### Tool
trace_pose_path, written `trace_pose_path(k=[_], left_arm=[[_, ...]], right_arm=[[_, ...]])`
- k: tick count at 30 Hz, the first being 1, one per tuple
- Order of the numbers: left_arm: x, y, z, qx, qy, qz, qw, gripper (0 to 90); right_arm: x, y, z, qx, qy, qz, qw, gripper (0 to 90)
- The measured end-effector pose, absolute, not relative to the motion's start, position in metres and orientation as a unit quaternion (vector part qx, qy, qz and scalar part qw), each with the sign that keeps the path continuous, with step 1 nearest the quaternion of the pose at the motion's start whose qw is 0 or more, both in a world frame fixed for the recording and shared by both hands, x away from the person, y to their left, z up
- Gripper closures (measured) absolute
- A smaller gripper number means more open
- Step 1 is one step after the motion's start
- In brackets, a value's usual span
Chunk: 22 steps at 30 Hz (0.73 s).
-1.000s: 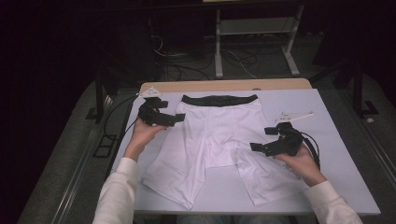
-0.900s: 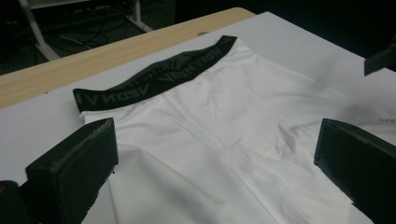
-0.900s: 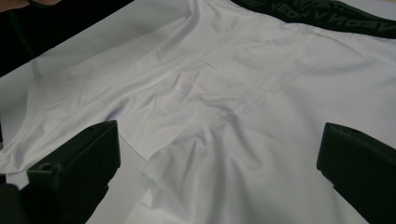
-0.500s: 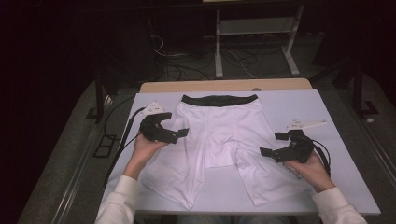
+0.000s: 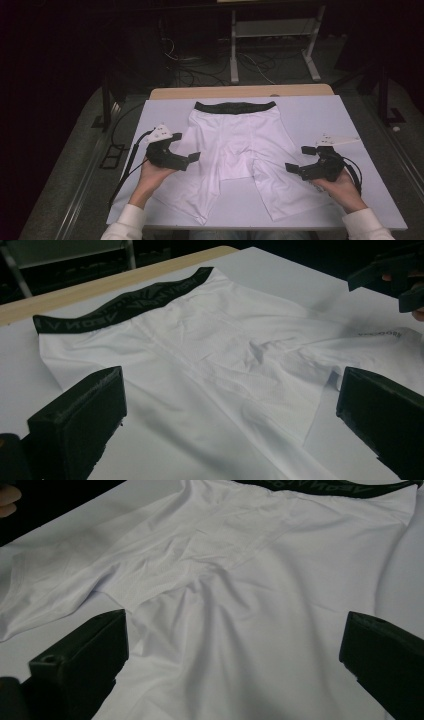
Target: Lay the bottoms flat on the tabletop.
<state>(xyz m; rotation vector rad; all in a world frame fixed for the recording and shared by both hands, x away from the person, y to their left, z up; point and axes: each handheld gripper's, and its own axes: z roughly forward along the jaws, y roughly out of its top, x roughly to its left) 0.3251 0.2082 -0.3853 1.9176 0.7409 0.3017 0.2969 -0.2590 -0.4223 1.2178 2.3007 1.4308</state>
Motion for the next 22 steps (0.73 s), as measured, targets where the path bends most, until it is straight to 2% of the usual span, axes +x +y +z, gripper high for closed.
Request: trace_pose_path(k=[13,22], left_arm=[[0.289,0.226,-0.412,0.796,0.306,0.128,0.507,0.0],[0.289,0.226,-0.424,0.810,0.310,0.113,0.485,0.0]], right_arm=[[0.283,-0.267,-0.431,0.410,0.773,0.474,0.100,0.0],[0.274,-0.277,-0.435,0.408,0.774,0.470,0.113,0.0]])
